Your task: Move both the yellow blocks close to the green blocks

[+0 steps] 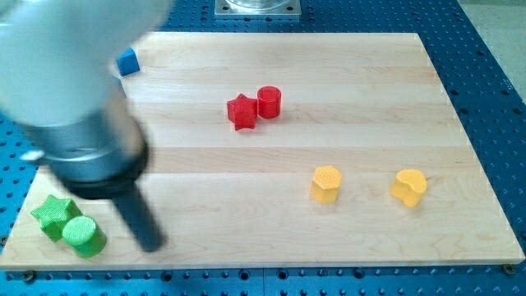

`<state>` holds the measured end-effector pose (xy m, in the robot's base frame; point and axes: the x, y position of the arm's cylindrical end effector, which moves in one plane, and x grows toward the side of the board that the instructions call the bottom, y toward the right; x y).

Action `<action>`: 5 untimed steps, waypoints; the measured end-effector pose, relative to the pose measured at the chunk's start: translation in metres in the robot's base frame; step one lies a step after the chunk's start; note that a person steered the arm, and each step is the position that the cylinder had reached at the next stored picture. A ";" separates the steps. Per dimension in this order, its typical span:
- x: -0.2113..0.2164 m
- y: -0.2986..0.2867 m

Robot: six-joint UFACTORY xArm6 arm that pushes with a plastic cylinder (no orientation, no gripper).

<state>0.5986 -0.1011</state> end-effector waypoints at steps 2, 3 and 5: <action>-0.025 0.272; -0.088 0.255; -0.119 0.108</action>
<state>0.4799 0.0066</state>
